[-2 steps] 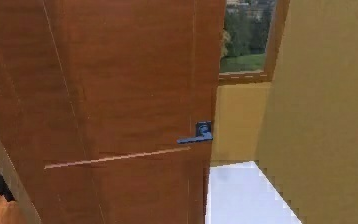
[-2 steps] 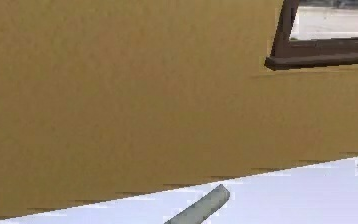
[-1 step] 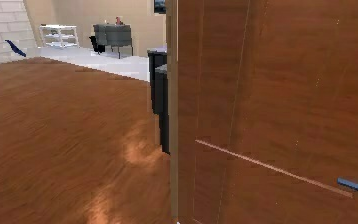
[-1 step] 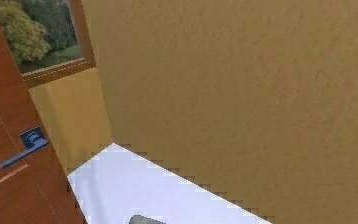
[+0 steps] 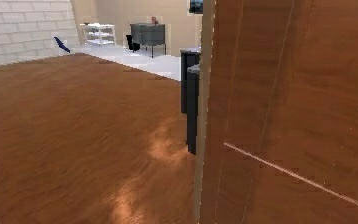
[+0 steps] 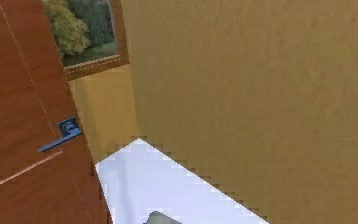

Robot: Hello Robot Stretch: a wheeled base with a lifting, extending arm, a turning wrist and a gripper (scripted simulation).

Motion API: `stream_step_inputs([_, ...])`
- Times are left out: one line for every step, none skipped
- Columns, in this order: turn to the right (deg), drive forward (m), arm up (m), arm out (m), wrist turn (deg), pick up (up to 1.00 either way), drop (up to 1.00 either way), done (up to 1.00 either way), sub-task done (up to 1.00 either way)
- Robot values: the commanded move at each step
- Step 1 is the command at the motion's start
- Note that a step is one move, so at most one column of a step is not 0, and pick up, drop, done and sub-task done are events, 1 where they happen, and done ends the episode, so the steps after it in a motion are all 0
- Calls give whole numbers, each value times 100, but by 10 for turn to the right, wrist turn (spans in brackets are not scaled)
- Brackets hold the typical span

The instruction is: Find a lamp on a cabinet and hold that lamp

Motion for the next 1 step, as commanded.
stream_step_inputs([0, 60, 0, 0, 0, 0, 0, 0, 0])
